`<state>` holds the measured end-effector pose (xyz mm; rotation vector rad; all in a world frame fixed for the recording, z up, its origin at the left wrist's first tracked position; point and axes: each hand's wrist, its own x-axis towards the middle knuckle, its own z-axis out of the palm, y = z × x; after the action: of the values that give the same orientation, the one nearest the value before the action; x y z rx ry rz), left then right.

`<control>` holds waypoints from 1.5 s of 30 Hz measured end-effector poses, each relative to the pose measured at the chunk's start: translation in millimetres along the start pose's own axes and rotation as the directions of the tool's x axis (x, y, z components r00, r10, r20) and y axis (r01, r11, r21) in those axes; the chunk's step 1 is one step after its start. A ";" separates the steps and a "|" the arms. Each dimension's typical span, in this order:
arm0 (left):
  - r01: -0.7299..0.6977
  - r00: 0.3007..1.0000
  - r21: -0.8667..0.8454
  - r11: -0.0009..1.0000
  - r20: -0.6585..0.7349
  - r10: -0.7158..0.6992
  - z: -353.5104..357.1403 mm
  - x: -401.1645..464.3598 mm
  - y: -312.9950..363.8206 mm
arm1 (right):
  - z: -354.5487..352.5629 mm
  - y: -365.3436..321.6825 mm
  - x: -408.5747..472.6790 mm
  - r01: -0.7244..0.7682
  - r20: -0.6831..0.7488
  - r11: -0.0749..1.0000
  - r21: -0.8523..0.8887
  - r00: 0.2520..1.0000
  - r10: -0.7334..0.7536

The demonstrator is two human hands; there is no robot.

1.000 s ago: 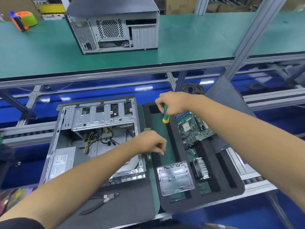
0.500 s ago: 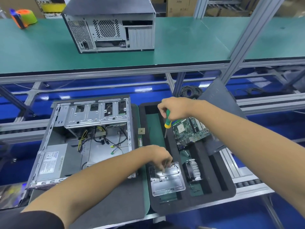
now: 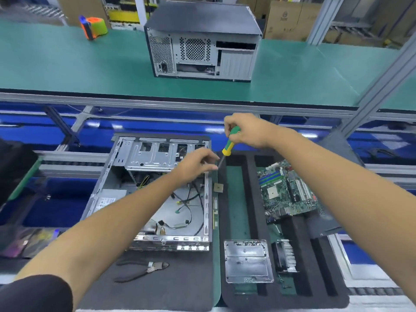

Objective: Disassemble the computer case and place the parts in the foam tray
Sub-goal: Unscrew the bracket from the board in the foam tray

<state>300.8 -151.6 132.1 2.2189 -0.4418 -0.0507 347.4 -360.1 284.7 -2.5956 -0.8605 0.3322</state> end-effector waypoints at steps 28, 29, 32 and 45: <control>0.183 0.976 0.031 0.983 -0.122 -0.178 -9.0 45.8 -73.4 | 51.5 -22.8 120.6 -0.262 -0.160 0.965 0.002 0.952 0.259; 0.184 0.976 0.031 0.982 -0.122 -0.179 -9.0 45.6 -73.6 | 51.3 -23.4 121.1 -0.266 -0.151 0.964 -0.002 0.953 0.263; 0.175 0.978 0.072 0.982 -0.128 -0.164 -8.7 44.7 -73.7 | 50.4 -25.8 122.0 -0.278 -0.132 0.961 -0.005 0.952 0.275; 0.177 0.979 0.046 0.983 -0.110 -0.171 -9.0 42.4 -74.0 | 45.7 -42.3 130.2 -0.412 -0.085 0.897 -0.162 0.911 0.404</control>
<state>364.1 -116.3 86.3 2.2980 -0.1924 -0.0144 412.0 -236.2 248.6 -2.9298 -0.3290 0.3150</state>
